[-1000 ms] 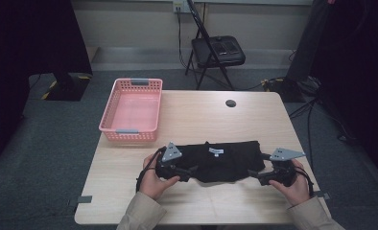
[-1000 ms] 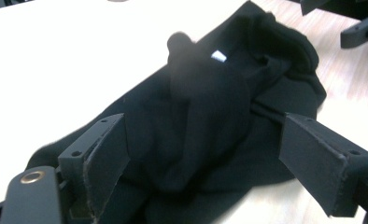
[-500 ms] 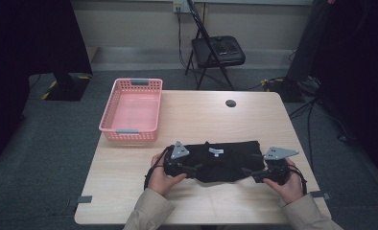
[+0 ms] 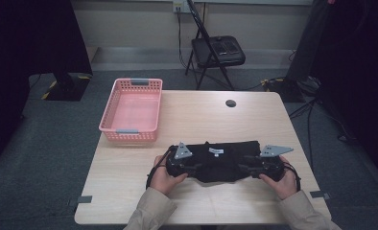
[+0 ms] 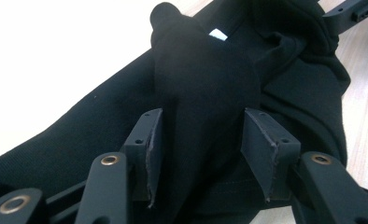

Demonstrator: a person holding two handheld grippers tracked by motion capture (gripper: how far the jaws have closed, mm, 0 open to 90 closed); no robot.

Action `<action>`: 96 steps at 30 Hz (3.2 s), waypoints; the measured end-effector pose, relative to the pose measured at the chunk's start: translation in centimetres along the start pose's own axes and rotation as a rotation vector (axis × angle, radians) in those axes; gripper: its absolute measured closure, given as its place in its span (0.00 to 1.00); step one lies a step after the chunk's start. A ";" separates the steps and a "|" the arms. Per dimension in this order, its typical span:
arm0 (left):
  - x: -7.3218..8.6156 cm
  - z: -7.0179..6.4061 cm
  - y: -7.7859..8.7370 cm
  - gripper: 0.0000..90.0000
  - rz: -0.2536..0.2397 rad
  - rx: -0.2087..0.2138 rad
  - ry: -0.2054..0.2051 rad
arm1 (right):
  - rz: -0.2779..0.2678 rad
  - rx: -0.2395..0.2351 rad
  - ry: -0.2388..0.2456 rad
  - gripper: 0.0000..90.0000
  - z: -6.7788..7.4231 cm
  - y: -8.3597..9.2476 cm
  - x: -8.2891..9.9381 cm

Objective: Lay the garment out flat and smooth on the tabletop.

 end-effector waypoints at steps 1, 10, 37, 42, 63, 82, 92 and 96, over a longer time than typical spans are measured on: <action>0.0 0.0 0.0 0.60 0.001 0.001 0.002 | 0.001 0.000 0.008 0.63 0.0 0.0 0.0; 0.3 -0.1 0.0 0.82 0.011 0.018 0.004 | 0.026 -0.003 0.039 0.87 0.1 -0.1 0.5; -1.8 0.2 1.7 0.93 -0.028 0.007 -0.040 | -0.017 -0.033 0.021 0.97 0.9 1.8 -0.5; -2.6 1.1 1.6 0.93 -0.030 -0.004 -0.035 | -0.025 -0.030 0.023 0.97 0.6 1.6 -1.4; -4.6 3.9 1.0 0.94 -0.055 -0.029 -0.003 | -0.063 -0.011 0.012 0.97 -1.0 1.4 -5.7; -6.8 12.9 -2.8 0.30 -0.048 -0.318 0.138 | -0.236 0.213 -0.115 0.38 -7.7 -2.2 -16.1; -5.0 9.4 -1.1 0.21 -0.040 -0.287 0.085 | -0.119 0.223 -0.029 0.20 -5.9 -1.0 -9.8; -4.7 7.9 -0.5 0.20 -0.059 -0.251 0.083 | -0.107 0.222 -0.020 0.17 -5.3 -0.3 -8.3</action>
Point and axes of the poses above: each handheld gripper's, and its own axes: y roughly backward along the jaws, x roughly out of its underside, z roughly to its left, the point moved 9 cm from there along -y, roughly forward along the jaws, and after that the axes turned 12 degrees about -y, right-handed, at the moved point
